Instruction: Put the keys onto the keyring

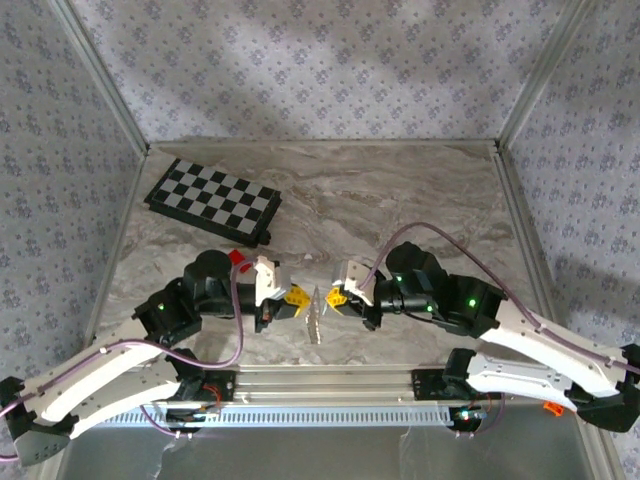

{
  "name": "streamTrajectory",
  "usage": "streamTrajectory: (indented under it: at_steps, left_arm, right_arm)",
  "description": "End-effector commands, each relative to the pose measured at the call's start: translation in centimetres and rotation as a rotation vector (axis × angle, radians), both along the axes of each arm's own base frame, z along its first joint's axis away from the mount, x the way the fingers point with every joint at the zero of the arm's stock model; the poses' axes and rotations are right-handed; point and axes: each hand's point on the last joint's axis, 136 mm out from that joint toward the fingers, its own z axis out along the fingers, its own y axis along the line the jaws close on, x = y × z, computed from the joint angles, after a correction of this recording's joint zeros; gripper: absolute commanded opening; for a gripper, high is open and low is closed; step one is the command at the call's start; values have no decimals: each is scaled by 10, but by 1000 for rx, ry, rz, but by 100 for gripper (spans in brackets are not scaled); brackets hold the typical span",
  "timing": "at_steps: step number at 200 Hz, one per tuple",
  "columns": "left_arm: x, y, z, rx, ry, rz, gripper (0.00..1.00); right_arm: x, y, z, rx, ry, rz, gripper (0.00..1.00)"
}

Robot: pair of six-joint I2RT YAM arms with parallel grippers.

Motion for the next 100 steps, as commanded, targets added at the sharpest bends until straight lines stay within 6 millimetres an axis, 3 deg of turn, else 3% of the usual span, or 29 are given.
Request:
streamTrajectory:
  at_steps: [1,100]
  left_arm:
    - [-1,-2,15,-16,-51,-12,0]
    - [4,-6,5,28,-65,14,0]
  right_arm:
    - [0,-1,11,3,-41,8,0]
    - [-2,5,5,-2,-25,34,0]
